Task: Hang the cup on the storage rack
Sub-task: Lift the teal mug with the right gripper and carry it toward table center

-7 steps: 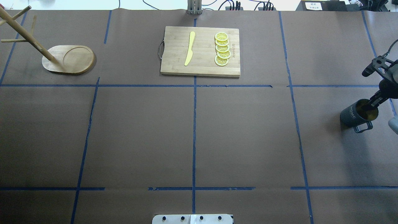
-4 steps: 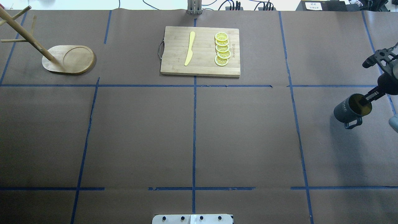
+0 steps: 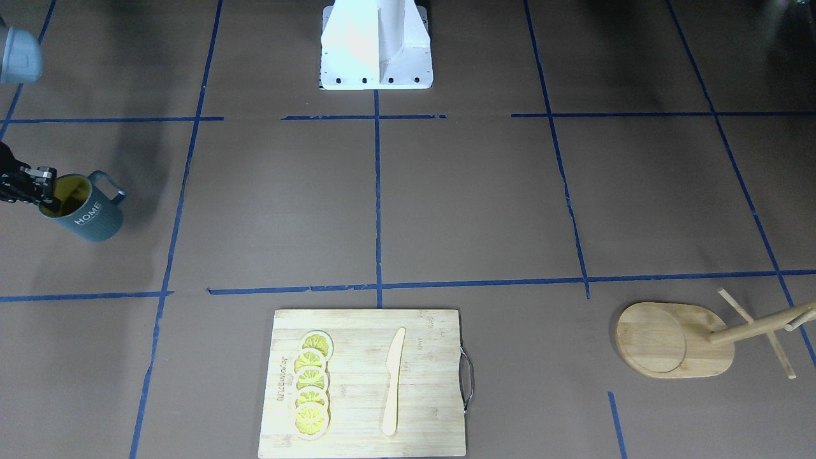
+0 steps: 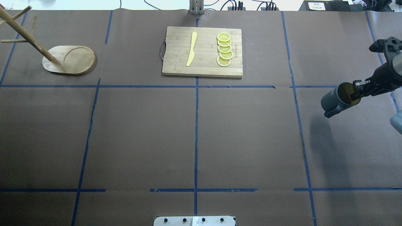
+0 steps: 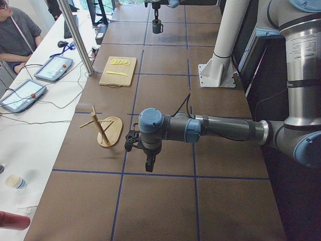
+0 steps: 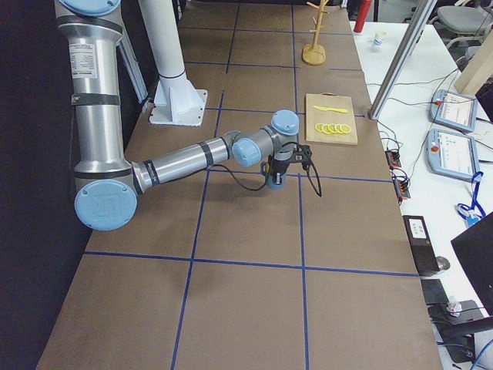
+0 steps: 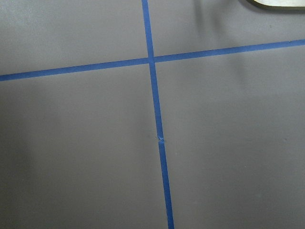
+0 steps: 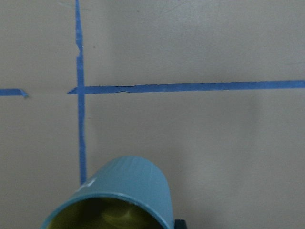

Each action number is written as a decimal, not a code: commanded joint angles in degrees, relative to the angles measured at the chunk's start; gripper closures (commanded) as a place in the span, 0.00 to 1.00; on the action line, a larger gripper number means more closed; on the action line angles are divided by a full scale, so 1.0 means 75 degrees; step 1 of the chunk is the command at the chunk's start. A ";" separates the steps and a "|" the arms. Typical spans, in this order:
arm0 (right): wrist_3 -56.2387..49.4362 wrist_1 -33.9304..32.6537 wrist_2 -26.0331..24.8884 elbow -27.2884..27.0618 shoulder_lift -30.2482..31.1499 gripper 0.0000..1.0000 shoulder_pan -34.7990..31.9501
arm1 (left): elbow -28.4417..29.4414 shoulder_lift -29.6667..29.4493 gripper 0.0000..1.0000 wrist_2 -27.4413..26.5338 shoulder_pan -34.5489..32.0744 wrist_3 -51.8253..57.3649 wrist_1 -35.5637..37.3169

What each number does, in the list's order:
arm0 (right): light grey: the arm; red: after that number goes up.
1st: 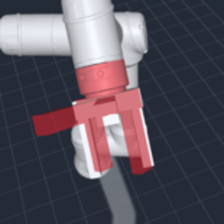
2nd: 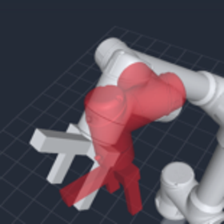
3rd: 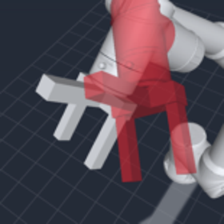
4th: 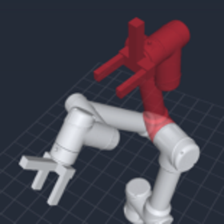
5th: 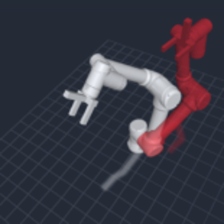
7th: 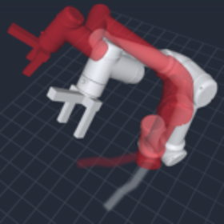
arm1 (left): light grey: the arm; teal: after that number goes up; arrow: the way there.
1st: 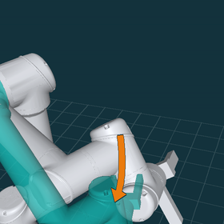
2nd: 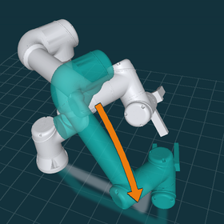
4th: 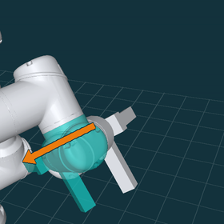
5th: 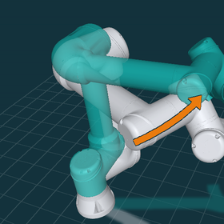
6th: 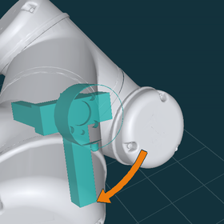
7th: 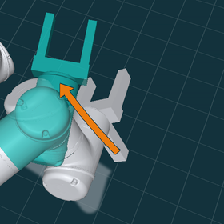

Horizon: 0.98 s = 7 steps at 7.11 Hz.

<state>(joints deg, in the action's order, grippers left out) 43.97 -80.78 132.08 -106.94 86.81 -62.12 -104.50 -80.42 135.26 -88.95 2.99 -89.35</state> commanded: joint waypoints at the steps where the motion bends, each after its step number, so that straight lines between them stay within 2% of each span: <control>1: 0.1936 0.0001 -0.0194 -0.0248 -0.0626 1.00 0.0709 | -0.0012 0.0000 0.00 0.0000 0.0000 0.0000 -0.0005; 3: 0.3224 -0.0069 -0.0977 -0.0191 -0.1480 1.00 0.1936 | -0.0117 0.0058 0.00 0.0000 0.0000 0.0000 -0.0005; 5: 0.4059 -0.1712 -0.2066 -0.0120 -0.2965 1.00 0.3028 | -0.0117 0.0059 0.00 0.0012 0.0000 0.0000 0.0018; 6: 0.4515 -0.2140 -0.2315 0.0193 -0.3611 1.00 0.3428 | -0.0117 0.0059 0.00 0.0000 0.0000 0.0000 0.0007; 7: 0.4984 -0.2132 -0.2503 0.0475 -0.4058 1.00 0.3722 | -0.0117 0.0059 0.00 0.0011 0.0000 0.0000 0.0006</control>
<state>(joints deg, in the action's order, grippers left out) 77.20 -94.84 115.53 -105.72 61.24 -37.40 -105.38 -79.98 135.31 -88.95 2.99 -89.28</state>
